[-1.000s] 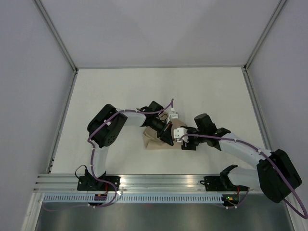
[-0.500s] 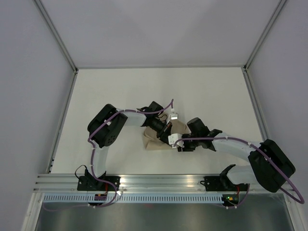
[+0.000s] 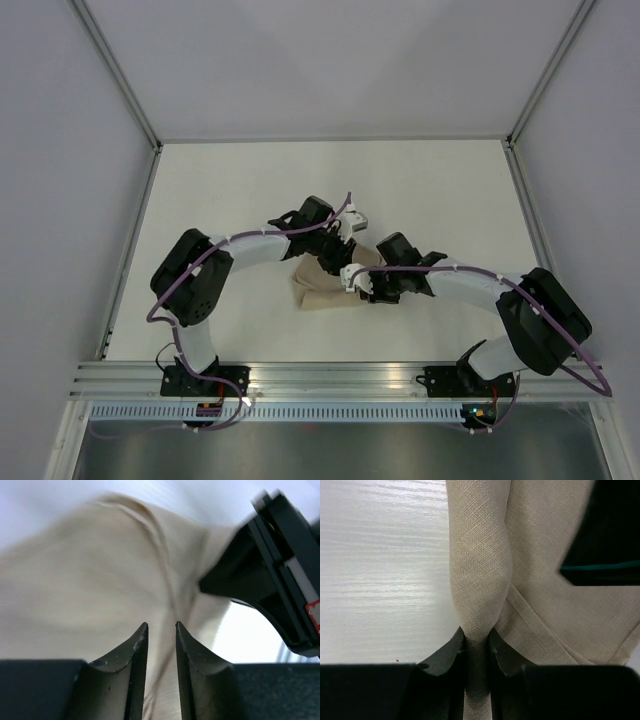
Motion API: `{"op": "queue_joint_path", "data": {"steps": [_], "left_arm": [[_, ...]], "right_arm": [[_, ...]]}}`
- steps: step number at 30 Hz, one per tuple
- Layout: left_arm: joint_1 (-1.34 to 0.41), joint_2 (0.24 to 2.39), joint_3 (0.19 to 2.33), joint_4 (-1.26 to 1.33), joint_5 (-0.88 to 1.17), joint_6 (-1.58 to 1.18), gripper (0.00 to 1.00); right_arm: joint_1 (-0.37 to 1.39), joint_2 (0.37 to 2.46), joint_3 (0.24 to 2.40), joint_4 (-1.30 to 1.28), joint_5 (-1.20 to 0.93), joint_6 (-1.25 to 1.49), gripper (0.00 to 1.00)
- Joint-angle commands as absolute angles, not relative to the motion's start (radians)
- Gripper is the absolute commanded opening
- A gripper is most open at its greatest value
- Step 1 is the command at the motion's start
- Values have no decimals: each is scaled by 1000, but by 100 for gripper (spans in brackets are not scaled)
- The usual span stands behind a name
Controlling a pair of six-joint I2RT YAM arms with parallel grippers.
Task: Fold the napkin, place the utensils inside, and roll it up
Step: Roll the napkin at the center of the board.
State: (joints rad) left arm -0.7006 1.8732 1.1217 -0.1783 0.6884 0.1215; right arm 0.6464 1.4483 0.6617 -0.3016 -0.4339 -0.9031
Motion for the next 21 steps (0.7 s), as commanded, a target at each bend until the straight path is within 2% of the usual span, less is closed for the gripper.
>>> {"op": "queue_joint_path", "data": {"steps": [1,9,17,21], "left_arm": [[-677,1761,1115,-84,410,48,33],[-641,1559,1097,-61,-41,-67,37],[-647,1304,983,29,-181,-63,38],[-666,1154,821,177,-207,-29,41]], "right_arm": [[649,1494,693,-472,-414,-835,9],[649,1664,872,-685,-475,-813,9],[640,1937,1081,-889,-558,-843,8],[614,2084,1225,-968,-584,-873,8]]}}
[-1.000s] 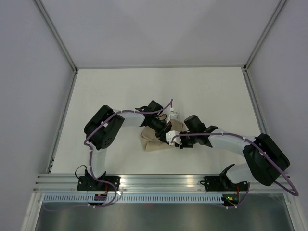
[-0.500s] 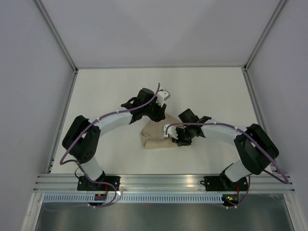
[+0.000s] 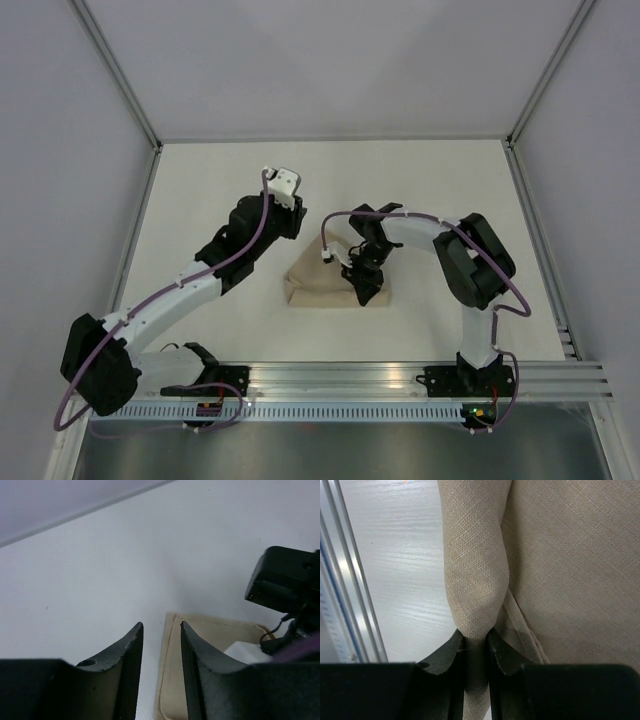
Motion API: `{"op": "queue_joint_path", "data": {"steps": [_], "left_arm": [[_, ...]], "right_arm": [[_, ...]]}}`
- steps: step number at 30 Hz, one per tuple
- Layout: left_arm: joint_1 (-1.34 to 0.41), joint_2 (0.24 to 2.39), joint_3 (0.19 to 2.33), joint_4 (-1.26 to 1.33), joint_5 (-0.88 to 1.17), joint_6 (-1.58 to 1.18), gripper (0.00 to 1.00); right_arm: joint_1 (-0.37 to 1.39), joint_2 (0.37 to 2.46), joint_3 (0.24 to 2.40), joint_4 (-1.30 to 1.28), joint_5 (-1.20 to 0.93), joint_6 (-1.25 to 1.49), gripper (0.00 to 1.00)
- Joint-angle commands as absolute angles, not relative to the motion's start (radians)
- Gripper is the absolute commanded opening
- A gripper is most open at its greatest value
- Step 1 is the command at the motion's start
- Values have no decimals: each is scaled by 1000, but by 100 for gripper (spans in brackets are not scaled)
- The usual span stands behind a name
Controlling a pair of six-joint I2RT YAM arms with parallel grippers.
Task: Fold the napkin, place the utensils inside, and roll it up
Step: Roll the napkin at the center of the board.
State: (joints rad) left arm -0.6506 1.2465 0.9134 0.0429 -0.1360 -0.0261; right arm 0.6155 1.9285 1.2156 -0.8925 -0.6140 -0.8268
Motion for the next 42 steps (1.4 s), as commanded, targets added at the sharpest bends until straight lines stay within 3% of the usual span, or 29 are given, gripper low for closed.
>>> {"op": "queue_joint_path", "data": {"steps": [1,7,20,21,24,42], "left_arm": [[-684,1128,792,216,-210,-15,41],[-826,1043,680,325,-287,147,43],[-1178,1187,566,405,-393,431,44],[-1192,1199,571,393,-394,437,55],[-1245,1262,586,360,-397,457,59],[-1285,1612,606,474,-354,486,70]], "right_arm": [[608,2147,1253,-1006,-594,-877,8],[561,2336,1449,-1130,-606,-864,8],[519,2425,1558,-1146,-546,-854,9],[514,2431,1565,-1147,-539,-853,9],[500,2454,1589,-1163,-543,-853,9],[459,2476,1606,-1193,-532,-868,10]]}}
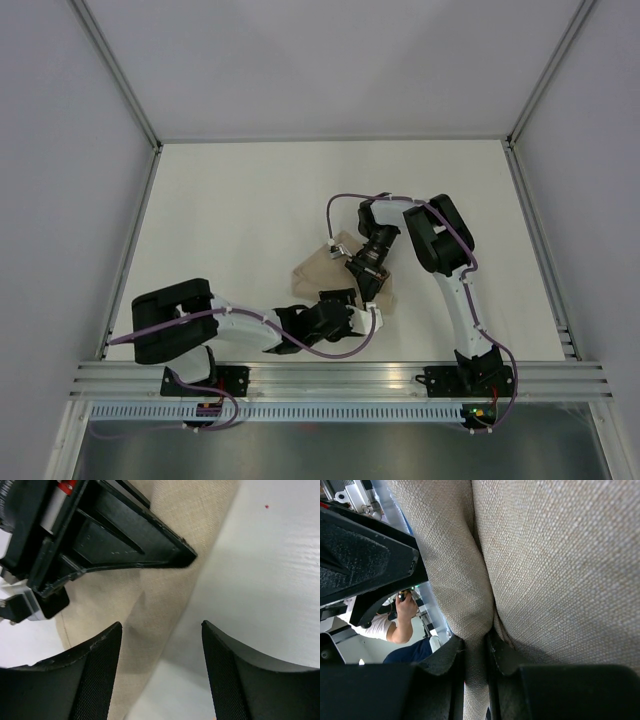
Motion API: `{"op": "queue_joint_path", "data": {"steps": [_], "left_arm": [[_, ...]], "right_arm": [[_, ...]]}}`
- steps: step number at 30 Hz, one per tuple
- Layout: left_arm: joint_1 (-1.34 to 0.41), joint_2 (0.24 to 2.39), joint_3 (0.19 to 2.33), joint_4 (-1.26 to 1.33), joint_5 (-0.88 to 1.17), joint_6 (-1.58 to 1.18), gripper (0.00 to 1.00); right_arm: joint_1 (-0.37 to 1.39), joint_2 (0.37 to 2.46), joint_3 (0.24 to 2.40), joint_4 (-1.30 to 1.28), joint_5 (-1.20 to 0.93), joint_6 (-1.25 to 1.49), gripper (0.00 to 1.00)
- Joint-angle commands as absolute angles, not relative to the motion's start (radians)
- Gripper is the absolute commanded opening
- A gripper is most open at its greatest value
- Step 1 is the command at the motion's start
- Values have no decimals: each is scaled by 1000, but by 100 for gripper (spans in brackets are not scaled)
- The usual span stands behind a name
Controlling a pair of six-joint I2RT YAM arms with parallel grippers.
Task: Fold the napkin, place the utensils inside, and roll it up
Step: Roll the napkin at the center of the board.
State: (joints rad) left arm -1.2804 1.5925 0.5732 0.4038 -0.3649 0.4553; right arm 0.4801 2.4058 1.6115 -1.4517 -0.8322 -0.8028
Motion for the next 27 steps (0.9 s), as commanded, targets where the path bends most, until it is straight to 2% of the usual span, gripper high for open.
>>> {"op": "queue_joint_path", "data": {"steps": [1,7,10,16,17,19,20,23,24,27], "left_arm": [[-1285,1630,612,472,-348,482,70],[-1249,1689,649,439,-304,436,70],[-1232,1704,673,378,-247,407,64],[-1195,1756,756,210,-112,324,46],[-1190,1762,764,192,-100,318,39],[-1187,1782,779,161,-71,299,30],[-1186,1787,782,153,-60,295,20],[-1171,1795,784,138,-12,273,6],[-1166,1795,784,135,-5,262,2],[-1144,1795,778,130,81,246,2]], "right_arm": [[456,2476,1608,-1193,-532,-870,10],[454,2482,1617,-1204,-537,-876,11],[454,2487,1620,-1210,-540,-879,12],[454,2496,1637,-1221,-545,-879,13],[454,2496,1637,-1221,-546,-879,13],[454,2496,1637,-1220,-548,-877,15],[454,2494,1635,-1216,-548,-876,17],[454,2465,1626,-1197,-554,-871,24],[453,2456,1621,-1193,-558,-871,27],[453,2407,1609,-1178,-574,-867,37]]}}
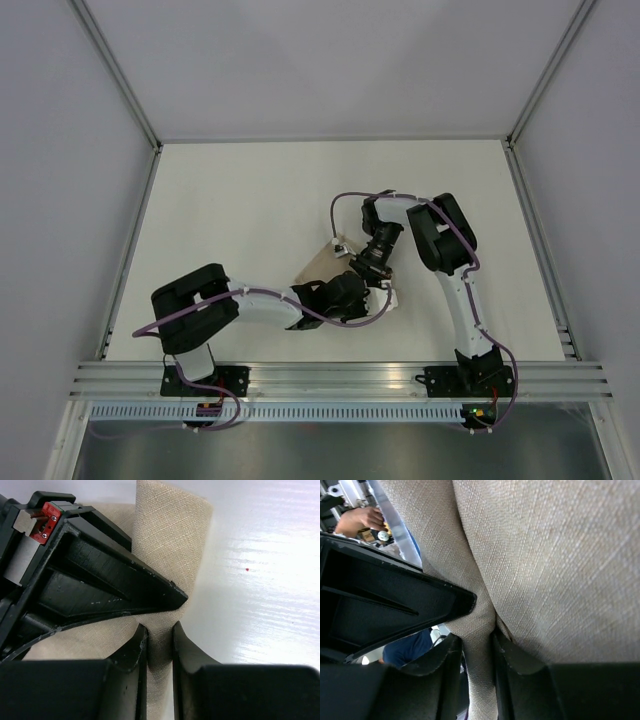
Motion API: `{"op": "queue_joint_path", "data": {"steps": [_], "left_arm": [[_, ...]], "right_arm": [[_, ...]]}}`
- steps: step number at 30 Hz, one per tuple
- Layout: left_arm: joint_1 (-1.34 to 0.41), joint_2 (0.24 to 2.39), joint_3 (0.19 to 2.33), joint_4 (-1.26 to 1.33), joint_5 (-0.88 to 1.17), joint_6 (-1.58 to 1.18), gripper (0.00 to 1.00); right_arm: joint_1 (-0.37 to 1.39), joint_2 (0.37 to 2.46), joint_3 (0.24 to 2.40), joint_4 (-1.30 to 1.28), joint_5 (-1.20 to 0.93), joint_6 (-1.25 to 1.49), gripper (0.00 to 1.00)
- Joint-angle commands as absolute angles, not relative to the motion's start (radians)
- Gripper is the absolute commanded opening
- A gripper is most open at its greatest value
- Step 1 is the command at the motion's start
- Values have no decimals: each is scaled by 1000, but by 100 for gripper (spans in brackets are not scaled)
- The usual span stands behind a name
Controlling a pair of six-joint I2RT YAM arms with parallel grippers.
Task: Fold the napkin, place the utensils inside, and roll it up
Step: Roll the napkin at the center of the board.
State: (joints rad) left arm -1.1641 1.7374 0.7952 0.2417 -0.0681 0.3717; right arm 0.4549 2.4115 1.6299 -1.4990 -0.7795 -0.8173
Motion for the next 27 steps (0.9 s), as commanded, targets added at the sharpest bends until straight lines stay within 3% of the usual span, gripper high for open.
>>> {"op": "queue_joint_path", "data": {"steps": [1,5,17,27], "left_arm": [[-1141,1795,776,132,93,241,2],[-1123,1796,776,127,144,227,2],[-1051,1836,788,135,322,173,2],[-888,1904,845,94,674,88,2]], "right_arm": [[453,2393,1608,-1180,-580,-867,39],[443,2321,1606,-1180,-610,-856,48],[295,2061,1602,-1129,-797,-824,54],[144,1732,1294,-850,-894,-885,53]]}}
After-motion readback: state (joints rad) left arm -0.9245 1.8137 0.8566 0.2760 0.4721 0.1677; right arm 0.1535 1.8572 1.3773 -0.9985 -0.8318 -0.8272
